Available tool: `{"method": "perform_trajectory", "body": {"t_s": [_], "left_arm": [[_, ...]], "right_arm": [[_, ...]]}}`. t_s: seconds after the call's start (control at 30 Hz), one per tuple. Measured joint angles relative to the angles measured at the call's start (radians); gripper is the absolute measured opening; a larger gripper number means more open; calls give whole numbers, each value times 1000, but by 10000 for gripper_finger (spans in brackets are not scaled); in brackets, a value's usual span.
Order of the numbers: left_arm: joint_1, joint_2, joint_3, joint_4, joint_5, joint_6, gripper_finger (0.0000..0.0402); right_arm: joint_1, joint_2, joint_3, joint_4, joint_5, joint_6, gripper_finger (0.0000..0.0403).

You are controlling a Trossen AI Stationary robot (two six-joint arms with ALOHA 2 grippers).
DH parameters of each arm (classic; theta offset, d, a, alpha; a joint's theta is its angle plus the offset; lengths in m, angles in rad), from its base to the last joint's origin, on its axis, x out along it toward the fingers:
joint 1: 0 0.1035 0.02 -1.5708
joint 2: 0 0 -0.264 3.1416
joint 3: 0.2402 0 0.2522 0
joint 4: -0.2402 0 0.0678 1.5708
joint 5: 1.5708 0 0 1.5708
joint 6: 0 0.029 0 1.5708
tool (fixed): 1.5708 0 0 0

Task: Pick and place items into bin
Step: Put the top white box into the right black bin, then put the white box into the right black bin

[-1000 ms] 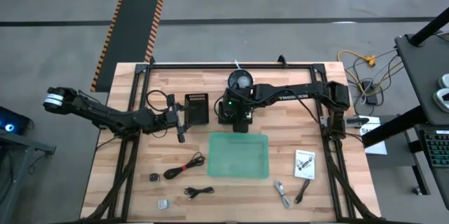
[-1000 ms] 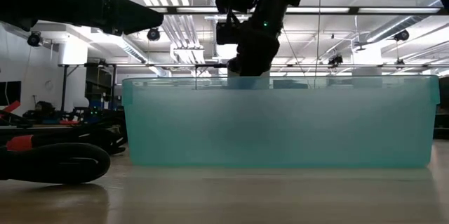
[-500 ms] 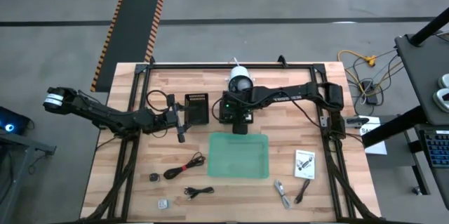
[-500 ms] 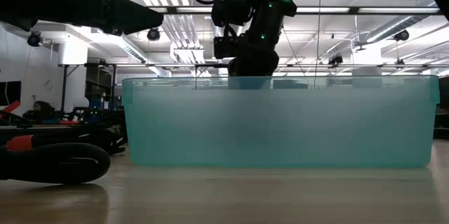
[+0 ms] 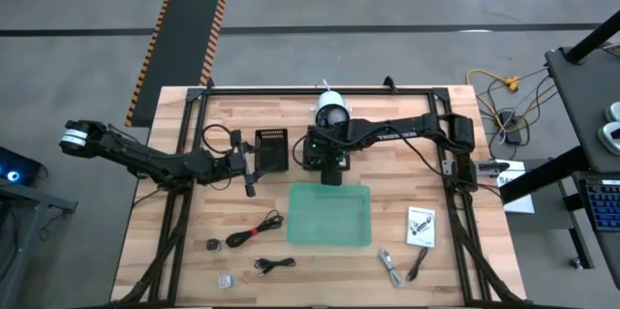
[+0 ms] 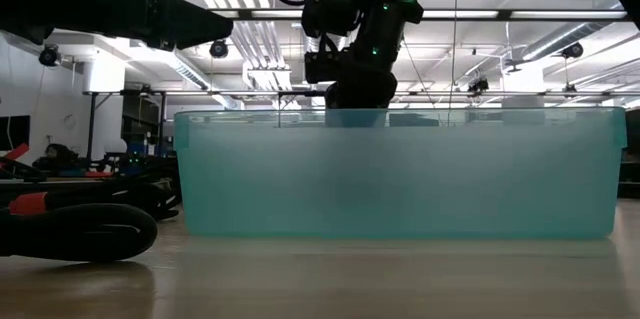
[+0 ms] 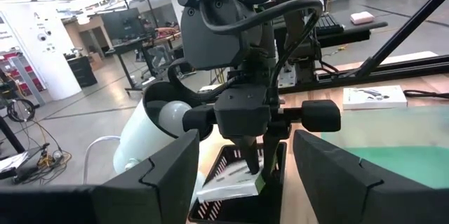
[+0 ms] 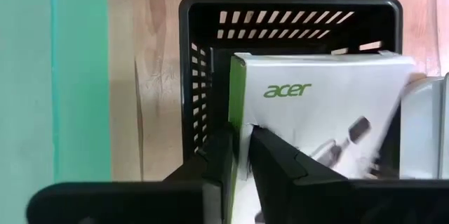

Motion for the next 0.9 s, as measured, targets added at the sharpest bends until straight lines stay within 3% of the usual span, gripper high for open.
{"method": "perform_trajectory", "body": {"t_s": [0.5, 0.9], "left_arm": [[0, 0, 0, -1, 0, 0, 215], [0, 0, 0, -4, 0, 64, 215]], "right_arm": [[0, -24, 2, -15, 9, 7, 121], [22, -110, 83, -201, 4, 216, 126]]}}
